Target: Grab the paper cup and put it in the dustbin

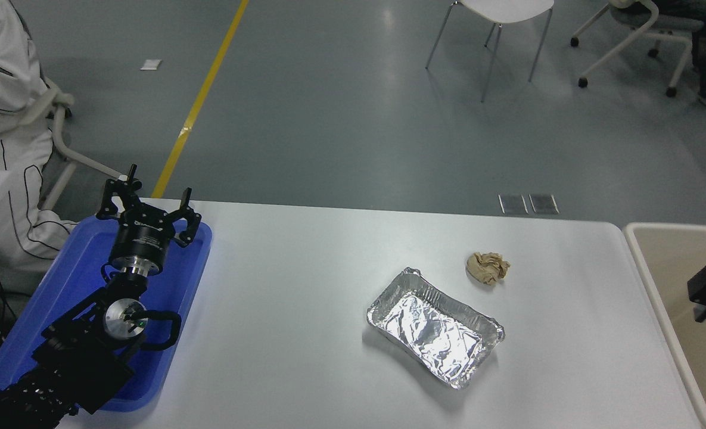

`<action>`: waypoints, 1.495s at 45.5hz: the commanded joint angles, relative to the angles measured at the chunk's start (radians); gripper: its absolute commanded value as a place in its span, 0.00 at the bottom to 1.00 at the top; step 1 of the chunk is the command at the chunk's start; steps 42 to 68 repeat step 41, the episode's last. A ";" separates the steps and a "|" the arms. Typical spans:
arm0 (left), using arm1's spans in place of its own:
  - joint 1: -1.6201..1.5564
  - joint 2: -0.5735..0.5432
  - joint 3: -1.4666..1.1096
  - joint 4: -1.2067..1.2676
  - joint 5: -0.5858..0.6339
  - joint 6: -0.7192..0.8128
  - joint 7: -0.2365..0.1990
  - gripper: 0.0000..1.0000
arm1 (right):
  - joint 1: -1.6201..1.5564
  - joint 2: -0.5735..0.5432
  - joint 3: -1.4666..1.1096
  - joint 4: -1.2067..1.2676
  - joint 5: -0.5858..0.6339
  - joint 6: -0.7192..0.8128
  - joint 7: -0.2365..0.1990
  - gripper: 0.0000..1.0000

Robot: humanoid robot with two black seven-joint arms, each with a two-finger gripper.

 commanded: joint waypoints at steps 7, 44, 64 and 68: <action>0.000 -0.001 -0.001 0.000 0.000 0.000 0.000 1.00 | 0.185 0.208 0.146 0.086 0.019 0.020 0.000 1.00; -0.001 0.001 0.000 -0.001 0.000 -0.001 0.000 1.00 | 0.191 0.237 0.185 0.074 0.088 0.020 0.000 1.00; -0.001 0.001 0.000 -0.001 0.000 -0.001 0.000 1.00 | 0.191 0.237 0.185 0.074 0.088 0.020 0.000 1.00; -0.001 0.001 0.000 -0.001 0.000 -0.001 0.000 1.00 | 0.191 0.237 0.185 0.074 0.088 0.020 0.000 1.00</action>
